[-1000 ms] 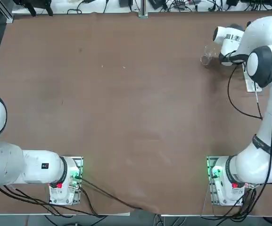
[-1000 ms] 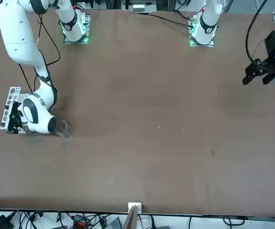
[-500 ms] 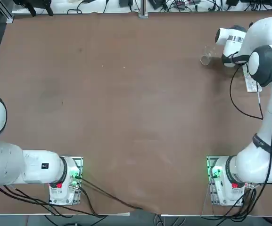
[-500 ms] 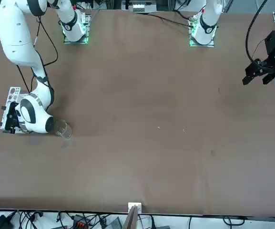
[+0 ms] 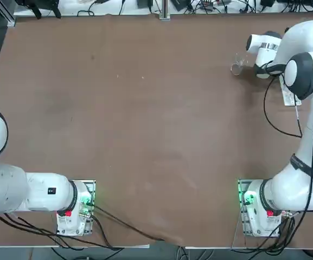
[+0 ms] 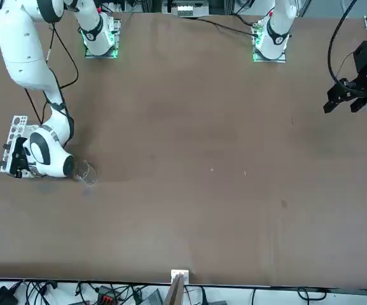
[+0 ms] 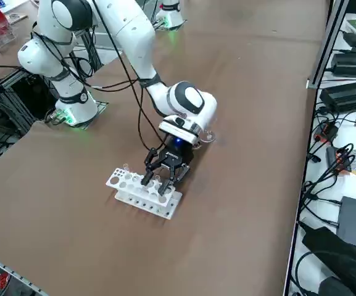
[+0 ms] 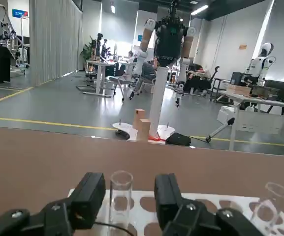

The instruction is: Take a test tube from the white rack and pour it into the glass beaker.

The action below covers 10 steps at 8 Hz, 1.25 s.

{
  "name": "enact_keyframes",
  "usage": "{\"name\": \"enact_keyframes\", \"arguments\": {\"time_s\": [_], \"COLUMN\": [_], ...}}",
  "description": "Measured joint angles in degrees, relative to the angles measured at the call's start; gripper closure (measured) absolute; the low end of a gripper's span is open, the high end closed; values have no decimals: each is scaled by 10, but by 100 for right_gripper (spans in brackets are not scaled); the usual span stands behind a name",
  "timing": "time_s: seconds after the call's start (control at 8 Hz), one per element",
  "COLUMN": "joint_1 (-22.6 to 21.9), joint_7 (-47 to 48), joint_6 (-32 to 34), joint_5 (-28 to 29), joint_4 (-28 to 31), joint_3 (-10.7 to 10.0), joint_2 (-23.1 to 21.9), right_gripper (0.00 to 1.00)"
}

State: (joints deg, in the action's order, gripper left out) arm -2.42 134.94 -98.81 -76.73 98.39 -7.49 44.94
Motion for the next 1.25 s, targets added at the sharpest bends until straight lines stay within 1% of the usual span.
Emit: {"name": "enact_keyframes", "arguments": {"time_s": [0.25,0.5,1.0,1.25], "joint_1": [-5,-10,-11,-10], "joint_7": [6,17,18,19], "joint_6": [0,2,3,3], "joint_5": [0,0,0,-1], "joint_4": [0,0,0,0], "joint_3": [1,1,0,0], "joint_2": [6,11,11,11], "right_gripper": [38,43,46,53]}}
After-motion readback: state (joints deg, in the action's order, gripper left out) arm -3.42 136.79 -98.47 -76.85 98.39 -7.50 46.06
